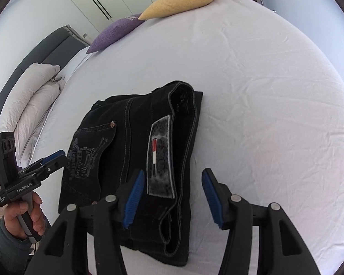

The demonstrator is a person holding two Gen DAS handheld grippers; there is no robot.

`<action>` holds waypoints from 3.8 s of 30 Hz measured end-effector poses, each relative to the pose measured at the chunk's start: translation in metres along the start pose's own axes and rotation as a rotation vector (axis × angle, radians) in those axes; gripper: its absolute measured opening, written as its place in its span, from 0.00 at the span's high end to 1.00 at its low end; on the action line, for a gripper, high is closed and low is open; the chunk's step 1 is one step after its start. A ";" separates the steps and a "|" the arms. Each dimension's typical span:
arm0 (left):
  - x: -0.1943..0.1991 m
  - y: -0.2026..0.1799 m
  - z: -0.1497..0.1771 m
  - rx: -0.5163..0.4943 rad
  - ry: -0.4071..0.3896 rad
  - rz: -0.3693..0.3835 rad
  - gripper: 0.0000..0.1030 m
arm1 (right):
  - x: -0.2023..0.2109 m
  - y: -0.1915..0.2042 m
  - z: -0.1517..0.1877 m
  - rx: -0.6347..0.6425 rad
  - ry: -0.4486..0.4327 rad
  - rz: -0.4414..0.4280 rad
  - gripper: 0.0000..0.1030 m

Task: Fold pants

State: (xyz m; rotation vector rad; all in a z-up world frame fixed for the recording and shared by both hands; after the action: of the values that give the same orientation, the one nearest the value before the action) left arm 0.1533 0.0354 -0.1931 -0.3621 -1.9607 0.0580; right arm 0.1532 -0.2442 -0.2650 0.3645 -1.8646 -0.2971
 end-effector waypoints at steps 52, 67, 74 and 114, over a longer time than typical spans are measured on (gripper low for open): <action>0.125 -0.093 0.088 0.081 -0.079 -0.286 0.00 | 0.159 0.154 0.122 0.100 -0.327 0.273 0.00; 0.114 -0.088 0.088 0.096 -0.055 -0.286 0.00 | 0.151 0.151 0.122 0.093 -0.295 0.281 0.00; 0.110 -0.087 0.089 0.097 -0.051 -0.285 0.00 | 0.147 0.149 0.123 0.090 -0.281 0.279 0.00; 0.102 -0.086 0.095 0.098 -0.038 -0.277 0.00 | 0.134 0.151 0.133 0.085 -0.258 0.278 0.00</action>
State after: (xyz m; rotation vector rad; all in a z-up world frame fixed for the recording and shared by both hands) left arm 0.0105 -0.0060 -0.1235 -0.0234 -2.0199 -0.0177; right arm -0.0281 -0.1546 -0.1325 0.1244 -2.1564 -0.0776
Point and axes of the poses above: each gripper's, at about its wrist camera, not at the fingertips, and x roughly against the way its jaws point, y to its left, z to its underside, the point moved 5 cm from there along -x, roughly the way its jaws point, and after that the axes turned 14 degrees about y, right-handed, at the moved point
